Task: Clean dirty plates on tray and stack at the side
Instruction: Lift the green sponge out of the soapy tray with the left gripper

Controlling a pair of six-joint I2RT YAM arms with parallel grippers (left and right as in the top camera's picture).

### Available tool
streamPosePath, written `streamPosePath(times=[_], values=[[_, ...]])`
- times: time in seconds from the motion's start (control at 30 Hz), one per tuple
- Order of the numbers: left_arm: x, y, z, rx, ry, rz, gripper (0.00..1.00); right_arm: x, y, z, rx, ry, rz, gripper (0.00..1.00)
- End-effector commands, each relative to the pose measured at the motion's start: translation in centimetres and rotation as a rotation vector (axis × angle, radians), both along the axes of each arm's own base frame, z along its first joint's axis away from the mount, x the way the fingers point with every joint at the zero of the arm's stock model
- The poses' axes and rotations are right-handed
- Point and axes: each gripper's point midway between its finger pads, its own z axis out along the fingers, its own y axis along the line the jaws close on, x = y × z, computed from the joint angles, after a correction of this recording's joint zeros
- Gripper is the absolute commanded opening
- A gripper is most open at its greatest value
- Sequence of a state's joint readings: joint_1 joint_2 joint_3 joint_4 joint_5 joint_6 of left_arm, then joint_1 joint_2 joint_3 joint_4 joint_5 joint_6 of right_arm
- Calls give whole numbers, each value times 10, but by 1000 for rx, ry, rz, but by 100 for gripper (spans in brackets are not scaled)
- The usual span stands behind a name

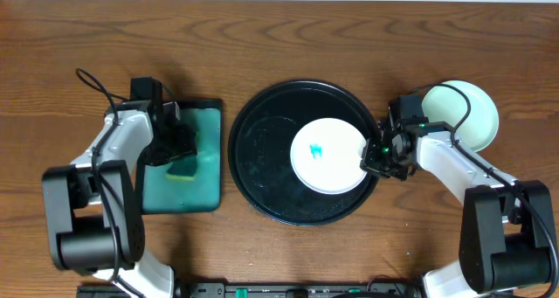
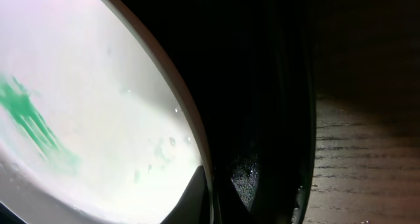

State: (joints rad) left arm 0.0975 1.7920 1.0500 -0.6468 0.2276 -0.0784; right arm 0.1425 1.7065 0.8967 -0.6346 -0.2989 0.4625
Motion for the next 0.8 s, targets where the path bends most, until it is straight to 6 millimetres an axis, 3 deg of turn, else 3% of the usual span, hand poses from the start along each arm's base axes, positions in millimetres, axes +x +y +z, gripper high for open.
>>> streamPosePath(times=[0.0, 0.1, 0.23, 0.5, 0.77], values=[[3, -2, 29, -12, -82, 4, 55, -5, 4, -3, -6, 15, 30, 1], [2, -2, 49, -8, -128, 7, 55, -5, 4, -3, -6, 14, 30, 1], [-2, -3, 53, -9, -125, 7, 55, -3, 4, -3, -5, 7, 30, 1], [-2, -3, 41, -11, -94, 7, 54, -3, 4, -3, -5, 6, 30, 1], [-9, -3, 6, -21, 12, 8, 50, -4, 4, -3, -5, 8, 30, 2]])
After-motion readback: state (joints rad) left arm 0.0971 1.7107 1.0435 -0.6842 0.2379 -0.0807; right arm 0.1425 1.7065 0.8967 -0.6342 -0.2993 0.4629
